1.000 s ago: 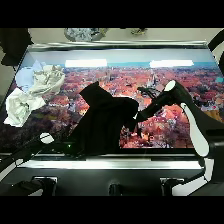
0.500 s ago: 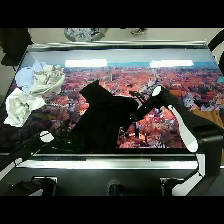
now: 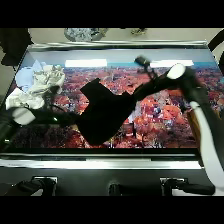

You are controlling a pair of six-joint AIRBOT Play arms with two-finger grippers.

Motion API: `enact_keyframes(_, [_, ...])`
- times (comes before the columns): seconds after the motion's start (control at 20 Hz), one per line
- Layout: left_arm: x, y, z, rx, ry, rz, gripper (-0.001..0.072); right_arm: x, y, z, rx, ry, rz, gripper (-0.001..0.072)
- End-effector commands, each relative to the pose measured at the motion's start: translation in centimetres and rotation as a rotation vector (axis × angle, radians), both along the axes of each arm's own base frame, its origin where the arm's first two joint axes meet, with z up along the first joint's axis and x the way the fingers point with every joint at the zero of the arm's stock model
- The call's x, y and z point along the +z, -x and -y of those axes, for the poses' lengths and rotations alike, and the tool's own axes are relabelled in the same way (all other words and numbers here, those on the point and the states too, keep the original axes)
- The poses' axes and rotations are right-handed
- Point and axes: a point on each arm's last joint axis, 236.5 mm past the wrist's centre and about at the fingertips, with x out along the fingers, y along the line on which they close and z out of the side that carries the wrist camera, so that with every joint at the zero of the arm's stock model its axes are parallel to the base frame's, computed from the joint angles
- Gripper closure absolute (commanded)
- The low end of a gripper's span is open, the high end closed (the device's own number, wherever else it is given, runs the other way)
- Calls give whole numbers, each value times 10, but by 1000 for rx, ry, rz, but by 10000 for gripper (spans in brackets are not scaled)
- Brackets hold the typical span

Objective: Fold the shirts.

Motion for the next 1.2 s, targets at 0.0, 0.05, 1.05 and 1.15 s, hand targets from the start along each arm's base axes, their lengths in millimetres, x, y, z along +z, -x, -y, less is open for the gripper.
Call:
enact_keyframes(0.0, [142,-31,-16,30,6,328,677,162,2,35,-79,75,478,676])
enact_keyframes(0.05, [206,-33,-23,55,40,470,677,221,12,53,-134,110,648,676])
enact_keyframes(1.05, [148,-33,-56,144,-13,194,676,257,-31,165,-530,427,751,674])
enact_keyframes(1.15, [68,-59,-57,166,-40,32,676,195,-89,150,-536,386,665,673])
